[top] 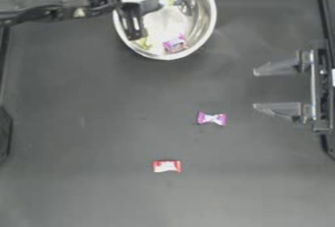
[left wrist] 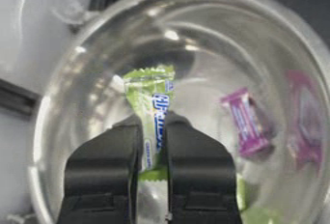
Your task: Put candies in bowl
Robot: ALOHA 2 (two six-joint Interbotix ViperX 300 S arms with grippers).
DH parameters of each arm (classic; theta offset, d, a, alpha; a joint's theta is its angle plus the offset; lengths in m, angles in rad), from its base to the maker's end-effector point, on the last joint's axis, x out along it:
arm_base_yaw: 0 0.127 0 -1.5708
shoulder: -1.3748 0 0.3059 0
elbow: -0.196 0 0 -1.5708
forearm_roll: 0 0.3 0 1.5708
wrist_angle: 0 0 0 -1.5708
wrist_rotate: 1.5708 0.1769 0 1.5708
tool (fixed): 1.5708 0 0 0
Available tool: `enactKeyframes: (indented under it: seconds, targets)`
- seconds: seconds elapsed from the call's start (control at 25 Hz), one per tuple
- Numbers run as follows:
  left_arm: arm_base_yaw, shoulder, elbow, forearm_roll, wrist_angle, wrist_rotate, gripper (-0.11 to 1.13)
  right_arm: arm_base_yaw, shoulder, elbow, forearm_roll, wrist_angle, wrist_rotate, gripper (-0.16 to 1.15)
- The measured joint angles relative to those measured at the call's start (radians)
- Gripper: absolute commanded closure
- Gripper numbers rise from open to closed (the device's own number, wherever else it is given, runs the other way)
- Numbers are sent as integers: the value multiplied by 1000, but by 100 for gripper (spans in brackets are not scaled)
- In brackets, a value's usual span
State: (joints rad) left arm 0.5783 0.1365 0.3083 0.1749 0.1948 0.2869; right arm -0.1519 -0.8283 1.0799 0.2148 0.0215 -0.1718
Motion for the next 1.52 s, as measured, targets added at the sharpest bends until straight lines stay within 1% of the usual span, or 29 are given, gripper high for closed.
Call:
enactKeyframes:
  seconds: [0.16,0.28,0.36,0.4,0.48,0.6,0.64,0.68,0.8,0.92,1.12,1.32,1.36,1.44,1.52]
  targets:
    - [14,61,-34,0,9,0,63,0,0,0,0,-2,-2,2]
    - [25,89,-41,-2,12,0,60,0,2,3,0,-3,0,2]
    - [31,94,-41,0,11,0,55,0,0,8,0,-8,-2,2]
    - [34,94,-41,-2,11,0,50,0,0,8,0,-9,-2,2]
    - [38,94,-51,0,11,0,34,0,2,9,2,-15,0,2]
    - [41,94,-55,-2,11,-3,1,0,0,14,0,-20,-2,2]
    - [41,94,-55,-2,11,-5,-5,0,0,15,0,-20,-2,2]
    - [41,94,-55,0,9,-6,-7,0,2,15,0,-21,-2,2]
    - [41,94,-57,-2,11,-8,4,0,0,17,2,-21,-2,2]
    - [40,94,-57,-3,9,-9,4,0,0,17,0,-21,-2,2]
    - [23,64,-31,-26,11,-8,3,0,0,17,0,-25,-2,2]
    - [-29,-87,51,-43,8,-8,5,0,0,17,0,-23,0,2]
    - [-49,-121,72,-46,8,-8,5,0,0,17,0,-25,-2,2]
    - [-92,-195,115,-60,8,-8,5,0,0,17,2,-25,-2,2]
    - [-129,-259,158,-87,8,-9,5,0,0,17,0,-21,-2,2]
